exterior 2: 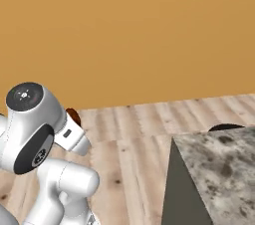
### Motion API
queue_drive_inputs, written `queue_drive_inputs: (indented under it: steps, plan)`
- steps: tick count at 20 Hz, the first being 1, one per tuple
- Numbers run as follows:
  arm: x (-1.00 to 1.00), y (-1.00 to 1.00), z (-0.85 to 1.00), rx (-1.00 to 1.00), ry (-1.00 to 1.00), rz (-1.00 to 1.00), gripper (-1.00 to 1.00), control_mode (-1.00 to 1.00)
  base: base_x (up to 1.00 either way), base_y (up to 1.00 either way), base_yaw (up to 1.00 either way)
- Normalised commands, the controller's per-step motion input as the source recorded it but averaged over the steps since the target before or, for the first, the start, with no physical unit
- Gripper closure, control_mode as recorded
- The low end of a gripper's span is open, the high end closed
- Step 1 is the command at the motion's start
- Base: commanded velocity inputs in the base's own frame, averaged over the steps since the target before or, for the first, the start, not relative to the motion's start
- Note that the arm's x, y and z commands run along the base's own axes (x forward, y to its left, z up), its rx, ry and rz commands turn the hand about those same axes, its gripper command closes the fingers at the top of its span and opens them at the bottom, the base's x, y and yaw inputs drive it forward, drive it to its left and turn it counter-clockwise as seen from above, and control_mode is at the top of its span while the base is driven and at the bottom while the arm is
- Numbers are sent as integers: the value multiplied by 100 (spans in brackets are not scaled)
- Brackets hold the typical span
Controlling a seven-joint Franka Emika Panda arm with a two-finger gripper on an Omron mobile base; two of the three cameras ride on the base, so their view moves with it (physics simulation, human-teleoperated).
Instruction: Gather the garlic and mushroom from the fridge and place them on a tray on the dining counter. Then gather the chicken drumstick and fish from the fridge and place them on the other tray.
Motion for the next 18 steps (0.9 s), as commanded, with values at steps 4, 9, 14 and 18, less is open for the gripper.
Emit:
queue_drive_inputs:
  steps: [4, 9, 14, 18]
  plan:
    - [0, 0, 0, 0, 0, 0, 100, 100, 82, 54, -51]
    - [0, 0, 0, 0, 0, 0, 100, 100, 84, 54, -51]
    - [0, 0, 0, 0, 0, 0, 100, 100, 87, 55, -50]
    - [0, 0, 0, 0, 0, 0, 100, 100, 86, 49, -50]
